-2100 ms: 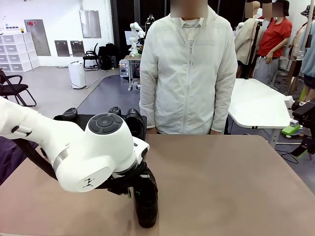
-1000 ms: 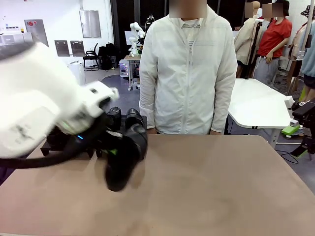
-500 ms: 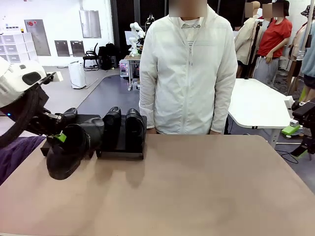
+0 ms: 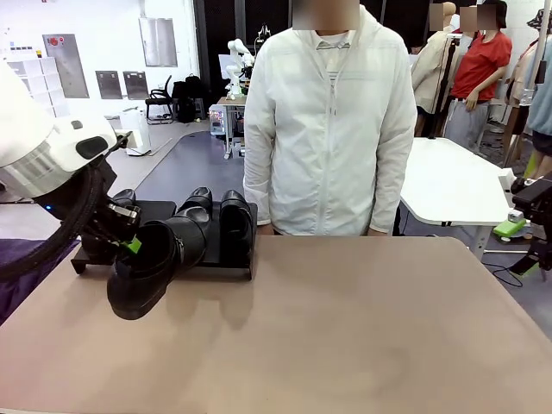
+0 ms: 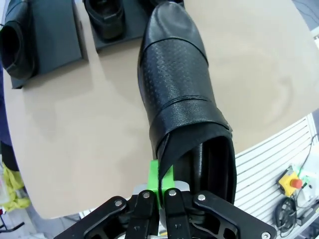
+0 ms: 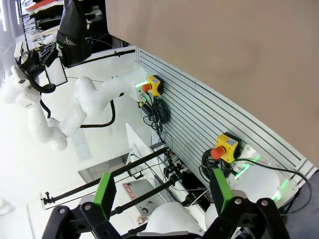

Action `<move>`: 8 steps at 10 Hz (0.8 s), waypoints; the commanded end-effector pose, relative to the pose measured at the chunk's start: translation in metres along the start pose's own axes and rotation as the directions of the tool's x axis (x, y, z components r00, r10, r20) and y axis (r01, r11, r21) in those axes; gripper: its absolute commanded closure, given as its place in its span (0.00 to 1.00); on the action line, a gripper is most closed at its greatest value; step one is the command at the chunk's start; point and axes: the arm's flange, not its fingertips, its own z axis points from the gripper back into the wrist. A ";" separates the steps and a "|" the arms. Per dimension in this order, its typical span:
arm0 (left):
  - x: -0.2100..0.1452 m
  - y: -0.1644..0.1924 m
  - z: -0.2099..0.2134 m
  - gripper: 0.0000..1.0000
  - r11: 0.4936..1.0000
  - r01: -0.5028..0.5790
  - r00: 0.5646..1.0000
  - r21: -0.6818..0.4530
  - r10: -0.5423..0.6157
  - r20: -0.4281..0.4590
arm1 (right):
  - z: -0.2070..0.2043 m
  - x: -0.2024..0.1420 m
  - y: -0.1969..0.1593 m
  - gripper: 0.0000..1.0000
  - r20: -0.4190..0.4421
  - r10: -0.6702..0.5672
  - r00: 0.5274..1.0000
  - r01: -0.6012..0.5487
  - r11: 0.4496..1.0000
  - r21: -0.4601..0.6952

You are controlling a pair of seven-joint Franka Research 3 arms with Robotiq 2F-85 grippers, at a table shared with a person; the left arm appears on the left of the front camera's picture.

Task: Organize the shoes by placing them on the stand.
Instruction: Place the Shoe from the middle of the table onto the Shoes Stand.

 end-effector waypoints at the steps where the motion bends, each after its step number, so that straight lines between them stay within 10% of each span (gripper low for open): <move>1: 0.000 -0.001 0.000 1.00 1.000 0.002 1.000 0.000 -0.002 -0.002 | 0.003 0.000 0.004 0.00 -0.003 -0.015 1.000 0.015 1.000 -0.014; 5: 0.092 0.132 -0.052 1.00 0.923 -0.344 0.932 -0.173 0.358 0.055 | 0.003 0.000 0.004 0.00 -0.003 -0.015 1.000 0.015 1.000 -0.014; 8: 0.125 0.197 -0.109 1.00 0.925 -0.325 0.893 -0.197 0.369 0.259 | 0.003 0.000 0.004 0.00 -0.003 -0.015 1.000 0.015 1.000 -0.014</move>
